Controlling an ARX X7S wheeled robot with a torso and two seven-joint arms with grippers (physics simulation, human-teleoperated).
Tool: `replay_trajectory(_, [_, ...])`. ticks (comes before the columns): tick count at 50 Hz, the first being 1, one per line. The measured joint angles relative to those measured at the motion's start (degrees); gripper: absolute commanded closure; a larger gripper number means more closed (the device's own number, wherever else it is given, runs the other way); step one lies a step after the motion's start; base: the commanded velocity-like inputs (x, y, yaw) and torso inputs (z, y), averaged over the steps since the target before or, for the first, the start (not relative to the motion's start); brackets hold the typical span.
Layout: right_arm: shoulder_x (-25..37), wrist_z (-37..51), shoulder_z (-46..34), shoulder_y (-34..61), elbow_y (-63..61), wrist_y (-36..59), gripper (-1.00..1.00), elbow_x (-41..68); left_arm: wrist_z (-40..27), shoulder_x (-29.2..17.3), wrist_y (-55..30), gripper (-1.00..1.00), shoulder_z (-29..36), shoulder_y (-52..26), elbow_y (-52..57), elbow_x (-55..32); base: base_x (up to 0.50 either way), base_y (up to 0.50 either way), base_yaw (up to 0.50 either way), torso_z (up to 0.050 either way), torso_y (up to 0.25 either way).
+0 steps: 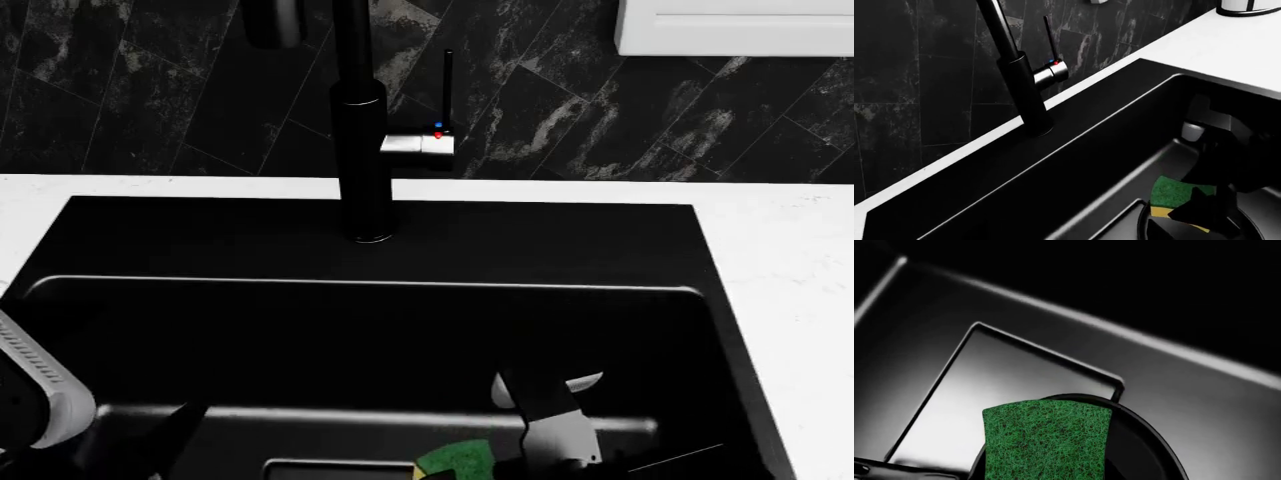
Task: Pick the pan and sponge and place them into the sink. Then turn on the water.
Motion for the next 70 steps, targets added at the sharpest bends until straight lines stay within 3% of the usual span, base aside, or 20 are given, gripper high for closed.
replay_trajectory(5, [0.1, 0.2, 0.1, 0.3, -0.3, 0.8, 1.0, 0.4, -0.1, 0.0, 0.0, -1.0, -0.1, 0.0, 0.0, -0.2, 0.0, 0.0, 0.0, 0.0, 0.0])
replay_trajectory(6, [0.2, 0.2, 0.1, 0.3, -0.3, 0.9, -1.0, 0.5, -0.2, 0.0, 0.0, -1.0, -0.1, 0.0, 0.1, -0.2, 0.0, 0.0, 0.0, 0.0, 0.0])
replay_trajectory(27, [0.3, 1.4, 0.3, -0.5, -1.2, -1.7, -1.0, -1.1, -0.2, 0.4, 0.2, -1.0, -0.2, 0.5, -0.6, -0.6, 0.0, 0.0, 0.0, 0.0, 0.0])
replay_trajectory(40, [6.7, 12.3, 8.4, -1.1, -20.8, 1.1, -1.0, 5.9, -4.3, 0.9, 2.4, -1.0, -1.6, 0.6, -4.3, -2.5, 0.0, 0.0, 0.0, 0.0, 0.0])
replay_trajectory(50, [9.6, 18.1, 15.3, -0.4, -31.7, -2.3, -1.0, 7.4, -9.4, 2.6, 5.9, -1.0, -3.5, 0.8, -9.1, -3.8, 0.0, 0.0, 0.0, 0.0, 0.0])
replay_trajectory(70, [4.0, 16.2, 14.1, 7.6, -23.0, -14.7, -1.0, -5.2, -15.6, 5.6, 7.6, -1.0, -5.5, -1.4, -14.3, -2.6, 0.0, 0.0, 0.0, 0.0, 0.0])
